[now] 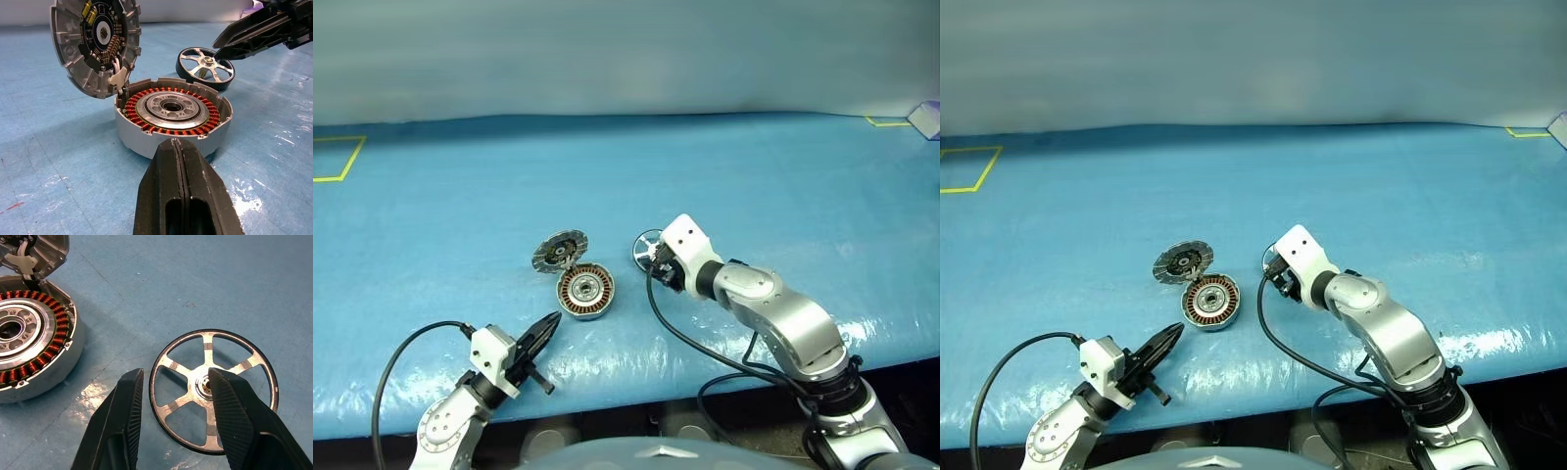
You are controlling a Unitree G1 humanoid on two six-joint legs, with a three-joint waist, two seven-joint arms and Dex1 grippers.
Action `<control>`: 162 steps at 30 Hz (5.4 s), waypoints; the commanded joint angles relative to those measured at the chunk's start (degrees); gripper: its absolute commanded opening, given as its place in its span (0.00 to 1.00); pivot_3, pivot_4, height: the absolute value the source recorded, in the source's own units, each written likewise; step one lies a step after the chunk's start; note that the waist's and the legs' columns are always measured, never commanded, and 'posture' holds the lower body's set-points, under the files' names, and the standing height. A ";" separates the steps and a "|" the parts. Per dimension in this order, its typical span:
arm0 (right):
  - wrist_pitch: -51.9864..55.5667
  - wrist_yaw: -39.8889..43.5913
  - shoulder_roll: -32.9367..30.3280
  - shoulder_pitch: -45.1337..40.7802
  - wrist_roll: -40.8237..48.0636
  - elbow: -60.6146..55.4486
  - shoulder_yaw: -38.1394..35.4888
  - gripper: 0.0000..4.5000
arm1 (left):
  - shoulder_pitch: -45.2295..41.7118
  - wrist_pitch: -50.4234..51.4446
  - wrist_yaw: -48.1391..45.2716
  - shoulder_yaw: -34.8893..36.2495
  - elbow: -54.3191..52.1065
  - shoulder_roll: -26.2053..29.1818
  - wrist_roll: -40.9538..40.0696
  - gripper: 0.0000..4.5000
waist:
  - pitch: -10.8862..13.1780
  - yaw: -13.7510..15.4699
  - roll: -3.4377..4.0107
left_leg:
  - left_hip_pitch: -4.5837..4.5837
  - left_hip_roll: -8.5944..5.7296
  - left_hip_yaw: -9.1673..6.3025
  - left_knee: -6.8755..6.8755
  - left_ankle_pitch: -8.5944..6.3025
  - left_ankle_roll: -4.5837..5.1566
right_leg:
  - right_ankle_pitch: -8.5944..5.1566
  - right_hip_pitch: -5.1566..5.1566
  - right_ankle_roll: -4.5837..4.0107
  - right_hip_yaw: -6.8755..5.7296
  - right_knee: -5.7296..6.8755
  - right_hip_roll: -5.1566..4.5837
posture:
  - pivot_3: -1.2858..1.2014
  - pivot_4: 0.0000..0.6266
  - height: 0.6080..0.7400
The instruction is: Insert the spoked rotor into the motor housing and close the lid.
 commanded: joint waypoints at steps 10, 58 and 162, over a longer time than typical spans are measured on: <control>-3.89 0.22 -0.08 -2.35 -4.03 3.56 1.49 0.75 | 0.58 -0.31 0.75 -0.11 -1.73 -0.58 -0.22 0.00 | 0.00 0.04 0.00 | 0.01 0.00 0.00 0.01 0.00 0.00 | 0.00 0.01 0.00 0.00 0.02 0.01 | 0.52 0.24 1.00; -8.66 11.21 1.42 -5.97 -4.86 -4.77 13.93 0.30 | 1.58 -1.00 1.83 0.07 -1.72 -0.54 0.36 0.00 | -0.12 0.11 -0.13 | 0.15 0.00 0.00 0.20 0.01 0.00 | 0.01 0.10 -0.01 0.02 0.25 -0.02 | 0.52 0.24 1.00; -40.13 1.83 12.79 27.43 -3.90 4.30 -2.88 0.01 | -43.66 70.46 -25.32 -3.61 14.86 17.66 -21.82 0.00 | -0.09 0.26 -0.12 | 0.25 0.11 -0.18 0.87 -0.04 -0.07 | 0.25 0.49 0.02 0.29 0.30 0.56 | 0.52 0.24 1.00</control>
